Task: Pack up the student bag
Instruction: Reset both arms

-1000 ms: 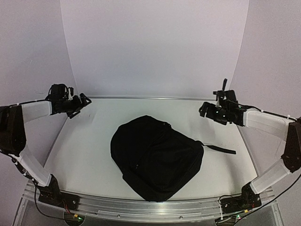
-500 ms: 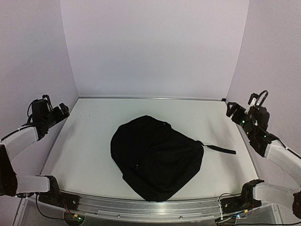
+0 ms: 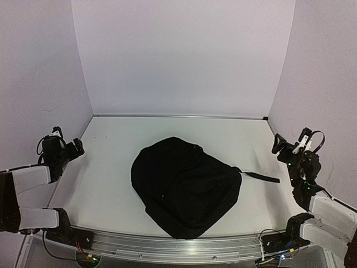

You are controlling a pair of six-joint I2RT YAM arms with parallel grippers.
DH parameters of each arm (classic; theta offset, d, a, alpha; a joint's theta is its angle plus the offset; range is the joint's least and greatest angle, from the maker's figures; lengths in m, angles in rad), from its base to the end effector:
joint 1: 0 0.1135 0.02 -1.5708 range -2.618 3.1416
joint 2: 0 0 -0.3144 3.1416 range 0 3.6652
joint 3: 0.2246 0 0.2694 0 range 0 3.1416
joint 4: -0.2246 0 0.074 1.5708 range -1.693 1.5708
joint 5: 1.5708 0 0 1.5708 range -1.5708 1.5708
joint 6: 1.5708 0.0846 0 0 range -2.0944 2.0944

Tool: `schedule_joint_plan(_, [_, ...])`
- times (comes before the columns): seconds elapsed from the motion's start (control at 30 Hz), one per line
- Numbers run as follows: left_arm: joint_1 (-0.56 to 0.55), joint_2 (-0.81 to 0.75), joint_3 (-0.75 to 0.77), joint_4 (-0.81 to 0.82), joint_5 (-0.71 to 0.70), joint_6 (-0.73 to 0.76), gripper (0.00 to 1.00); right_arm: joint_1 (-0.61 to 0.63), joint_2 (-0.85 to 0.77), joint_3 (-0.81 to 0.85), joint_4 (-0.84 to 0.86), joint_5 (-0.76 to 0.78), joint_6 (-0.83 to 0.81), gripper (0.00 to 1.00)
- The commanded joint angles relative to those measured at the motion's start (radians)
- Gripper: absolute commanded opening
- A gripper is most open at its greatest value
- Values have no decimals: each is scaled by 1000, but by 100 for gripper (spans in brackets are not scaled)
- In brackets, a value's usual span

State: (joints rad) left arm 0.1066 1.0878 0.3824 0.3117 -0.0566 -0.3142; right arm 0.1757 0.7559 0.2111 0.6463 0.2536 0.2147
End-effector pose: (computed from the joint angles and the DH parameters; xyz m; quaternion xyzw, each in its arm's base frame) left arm 0.2572 0.0323 0.2066 -0.1890 0.8098 -0.0341 0.5544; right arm 0.2026 0.0144 0.2602 0.1068 0.6630 0.0596 0.7386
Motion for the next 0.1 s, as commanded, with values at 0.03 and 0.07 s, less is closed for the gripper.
schedule_joint_plan(0.03, [-2, -12, -10, 92, -17, 25, 100, 3, 5, 1, 76, 12, -30, 98])
schedule_joint_plan(0.07, [-1, -13, -8, 90, -19, 25, 100, 4, 6, 2, 76, 9, -31, 98])
